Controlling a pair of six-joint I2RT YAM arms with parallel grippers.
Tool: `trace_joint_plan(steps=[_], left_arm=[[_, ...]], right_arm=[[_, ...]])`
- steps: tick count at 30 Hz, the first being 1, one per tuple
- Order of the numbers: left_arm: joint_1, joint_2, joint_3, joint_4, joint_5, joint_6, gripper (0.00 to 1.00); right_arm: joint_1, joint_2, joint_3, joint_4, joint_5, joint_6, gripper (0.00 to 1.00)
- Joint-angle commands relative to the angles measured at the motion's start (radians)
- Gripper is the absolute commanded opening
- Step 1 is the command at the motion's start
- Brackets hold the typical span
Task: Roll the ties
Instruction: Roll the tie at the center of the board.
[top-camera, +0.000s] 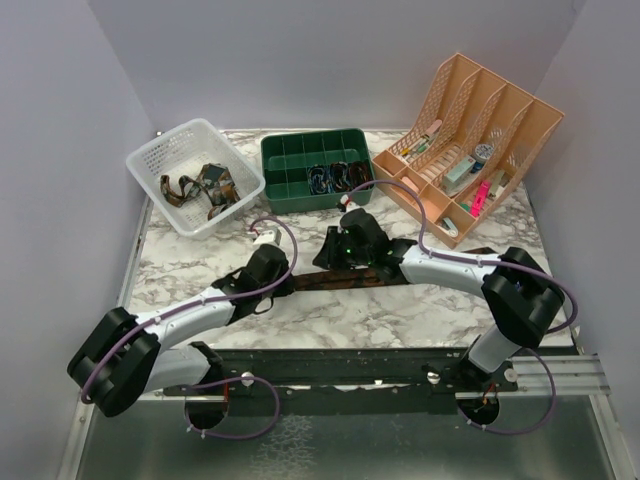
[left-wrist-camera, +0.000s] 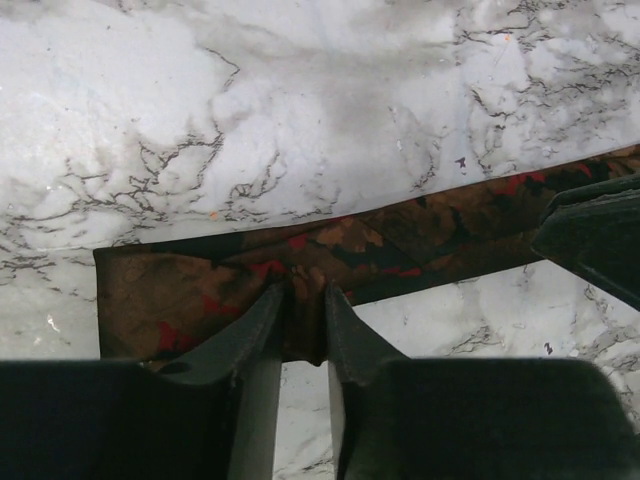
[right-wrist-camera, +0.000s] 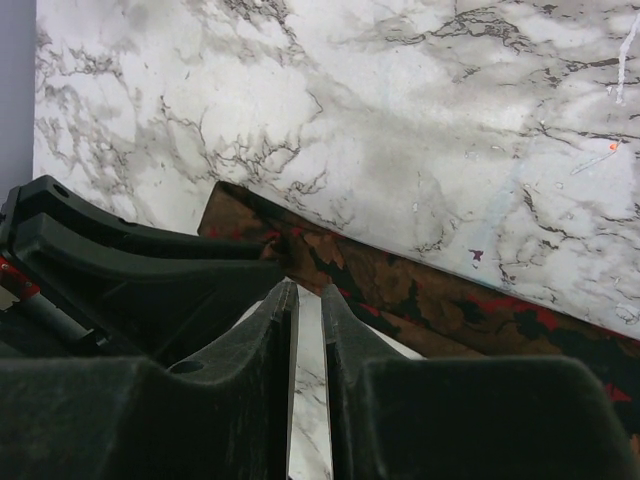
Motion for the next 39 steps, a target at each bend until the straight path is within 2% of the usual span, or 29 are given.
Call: trace_joint_plan(steps=[1, 6, 12, 15, 18, 21, 24, 25, 26, 28, 31, 33, 36, 39], left_arm=[[-0.006, -0.014, -0.003, 0.038, 0.044, -0.030, 0.30], [-0.005, -0.054, -0.004, 0.034, 0.056, -0.065, 0.40], [-0.005, -0.164, 0.024, -0.036, -0.012, -0.072, 0.51], [-0.004, -0.209, 0.046, -0.094, -0.054, -0.072, 0.53], [-0.002, -0.239, 0.064, -0.166, -0.101, -0.082, 0.54], [0.010, -0.257, 0.112, -0.312, -0.187, -0.125, 0.55], [0.081, -0.272, 0.148, -0.420, -0.207, -0.132, 0.58], [0.121, -0.280, 0.157, -0.443, -0.194, -0.126, 0.58], [0.166, -0.288, 0.163, -0.458, -0.168, -0.121, 0.60], [0.272, -0.297, 0.164, -0.458, -0.080, -0.088, 0.61], [0.368, -0.280, 0.176, -0.467, 0.012, -0.049, 0.62], [0.391, -0.262, 0.180, -0.467, 0.057, -0.039, 0.63], [0.414, -0.243, 0.182, -0.488, 0.068, -0.030, 0.63], [0.440, -0.261, 0.173, -0.488, 0.085, -0.025, 0.63]], right_arm=[[-0.004, 0.021, -0.016, 0.021, -0.027, 0.011, 0.22], [-0.004, 0.018, -0.026, 0.028, -0.030, 0.022, 0.22], [-0.005, 0.018, -0.036, 0.049, -0.071, 0.020, 0.22], [-0.005, 0.017, -0.055, 0.100, -0.128, -0.012, 0.29], [-0.005, 0.018, -0.075, 0.187, -0.202, -0.135, 0.45], [-0.004, 0.021, -0.094, 0.278, -0.258, -0.372, 0.58], [-0.003, 0.006, -0.172, 0.459, -0.390, -0.663, 0.67], [-0.002, 0.000, -0.203, 0.528, -0.424, -0.748, 0.77], [-0.003, 0.003, -0.224, 0.590, -0.449, -0.819, 0.82], [-0.002, 0.047, -0.214, 0.619, -0.501, -0.931, 0.84], [-0.002, 0.152, -0.051, 0.459, -0.607, -1.060, 0.85], [0.003, 0.200, 0.008, 0.434, -0.628, -1.083, 0.84], [0.007, 0.236, 0.022, 0.531, -0.670, -1.078, 0.84], [0.016, 0.290, 0.082, 0.479, -0.741, -1.124, 0.84]])
